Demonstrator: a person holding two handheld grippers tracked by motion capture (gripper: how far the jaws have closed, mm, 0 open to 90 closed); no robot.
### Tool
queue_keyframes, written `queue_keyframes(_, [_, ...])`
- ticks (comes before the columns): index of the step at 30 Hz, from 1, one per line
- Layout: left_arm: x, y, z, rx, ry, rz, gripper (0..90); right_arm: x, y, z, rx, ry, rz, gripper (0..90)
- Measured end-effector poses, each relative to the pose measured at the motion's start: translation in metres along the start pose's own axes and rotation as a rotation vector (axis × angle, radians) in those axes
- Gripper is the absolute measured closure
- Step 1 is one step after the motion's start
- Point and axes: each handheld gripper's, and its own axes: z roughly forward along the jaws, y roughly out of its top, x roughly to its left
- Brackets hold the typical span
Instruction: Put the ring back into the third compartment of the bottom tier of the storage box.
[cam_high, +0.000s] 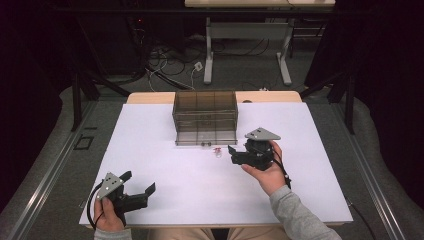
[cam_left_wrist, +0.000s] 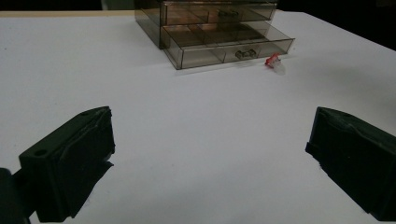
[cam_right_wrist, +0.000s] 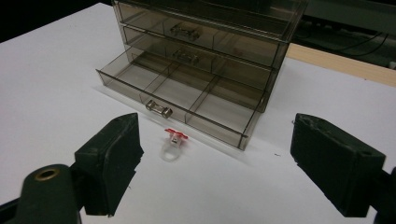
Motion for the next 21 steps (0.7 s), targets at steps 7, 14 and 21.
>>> queue_keyframes(7, [0.0, 0.0, 0.0, -0.003, -0.001, 0.002, 1.1, 0.002, 0.006, 0.011, 0.013, 0.004, 0.016, 20.4])
queue_keyframes(14, [0.001, 0.0, 0.0, -0.004, -0.005, 0.0, 1.1, 0.006, 0.011, 0.025, 0.036, -0.001, 0.009, 23.6])
queue_keyframes(21, [0.002, 0.0, 0.0, -0.004, -0.006, -0.002, 1.1, 0.007, 0.017, 0.034, 0.046, 0.003, 0.044, 26.3])
